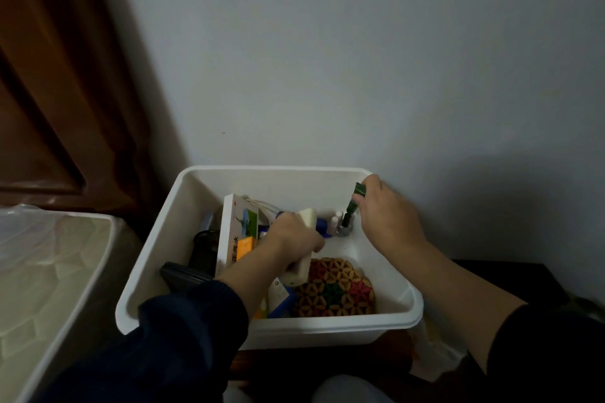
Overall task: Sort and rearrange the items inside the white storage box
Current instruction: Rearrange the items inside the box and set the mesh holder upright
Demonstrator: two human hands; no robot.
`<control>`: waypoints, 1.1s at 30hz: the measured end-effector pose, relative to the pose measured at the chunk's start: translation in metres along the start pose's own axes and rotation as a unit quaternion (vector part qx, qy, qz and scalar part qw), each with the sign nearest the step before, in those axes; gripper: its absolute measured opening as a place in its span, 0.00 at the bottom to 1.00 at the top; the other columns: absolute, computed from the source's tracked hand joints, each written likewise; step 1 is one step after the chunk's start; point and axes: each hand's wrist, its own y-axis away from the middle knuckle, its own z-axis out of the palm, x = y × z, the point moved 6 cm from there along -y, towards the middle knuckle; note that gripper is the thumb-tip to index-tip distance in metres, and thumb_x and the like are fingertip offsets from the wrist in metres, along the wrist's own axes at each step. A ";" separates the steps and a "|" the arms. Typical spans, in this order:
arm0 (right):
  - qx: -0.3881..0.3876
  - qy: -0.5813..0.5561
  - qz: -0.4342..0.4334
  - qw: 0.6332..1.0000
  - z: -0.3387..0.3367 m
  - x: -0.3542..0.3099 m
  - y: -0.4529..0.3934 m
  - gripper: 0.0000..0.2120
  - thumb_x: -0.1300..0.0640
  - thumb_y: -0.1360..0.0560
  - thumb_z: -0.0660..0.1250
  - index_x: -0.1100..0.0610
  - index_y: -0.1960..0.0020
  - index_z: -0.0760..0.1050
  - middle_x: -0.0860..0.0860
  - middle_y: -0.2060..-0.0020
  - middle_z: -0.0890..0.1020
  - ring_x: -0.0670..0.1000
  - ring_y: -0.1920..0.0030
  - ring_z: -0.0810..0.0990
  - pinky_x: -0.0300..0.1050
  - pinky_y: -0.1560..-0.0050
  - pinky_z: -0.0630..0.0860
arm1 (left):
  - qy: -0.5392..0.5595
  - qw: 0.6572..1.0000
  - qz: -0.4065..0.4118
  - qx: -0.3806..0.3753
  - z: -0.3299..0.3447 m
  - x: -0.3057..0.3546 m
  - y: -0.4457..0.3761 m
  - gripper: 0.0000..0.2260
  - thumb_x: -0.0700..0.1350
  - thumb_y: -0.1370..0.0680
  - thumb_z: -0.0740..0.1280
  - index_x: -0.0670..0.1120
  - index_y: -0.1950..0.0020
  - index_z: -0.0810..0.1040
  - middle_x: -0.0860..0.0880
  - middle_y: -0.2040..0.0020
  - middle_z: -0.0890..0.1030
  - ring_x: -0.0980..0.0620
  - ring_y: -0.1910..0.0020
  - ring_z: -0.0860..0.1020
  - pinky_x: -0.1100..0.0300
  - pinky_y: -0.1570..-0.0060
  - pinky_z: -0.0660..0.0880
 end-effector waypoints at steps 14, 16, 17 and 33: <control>0.000 -0.011 -0.007 1.000 0.001 0.002 0.000 0.11 0.48 0.14 0.59 0.55 0.44 0.68 0.51 0.57 0.78 0.55 0.59 0.79 0.54 0.60 0.79 | -0.257 0.957 -0.014 -0.133 0.046 -0.002 -0.028 0.31 0.47 0.21 0.70 0.43 0.20 0.65 0.41 0.28 0.74 0.39 0.33 0.76 0.45 0.33 0.76; 0.004 -0.011 -0.009 1.000 0.001 0.001 0.000 0.10 0.48 0.14 0.59 0.55 0.45 0.67 0.50 0.57 0.78 0.55 0.60 0.79 0.53 0.61 0.78 | -0.263 0.954 -0.013 -0.141 0.049 -0.001 -0.029 0.30 0.47 0.21 0.70 0.44 0.20 0.65 0.41 0.29 0.74 0.40 0.33 0.75 0.44 0.32 0.75; 0.006 -0.009 -0.011 1.000 0.001 0.001 0.000 0.10 0.48 0.14 0.59 0.55 0.45 0.67 0.50 0.58 0.78 0.55 0.61 0.78 0.52 0.63 0.77 | -0.264 0.953 -0.012 -0.146 0.049 -0.001 -0.029 0.30 0.47 0.21 0.70 0.44 0.21 0.65 0.41 0.29 0.74 0.40 0.33 0.75 0.44 0.32 0.75; 0.011 0.004 -0.011 1.000 0.001 0.001 0.000 0.09 0.49 0.15 0.60 0.54 0.47 0.68 0.49 0.58 0.76 0.53 0.62 0.75 0.48 0.64 0.71 | -0.302 0.936 0.056 -0.171 0.049 -0.011 -0.033 0.29 0.45 0.22 0.71 0.48 0.21 0.66 0.42 0.27 0.73 0.40 0.31 0.74 0.44 0.33 0.74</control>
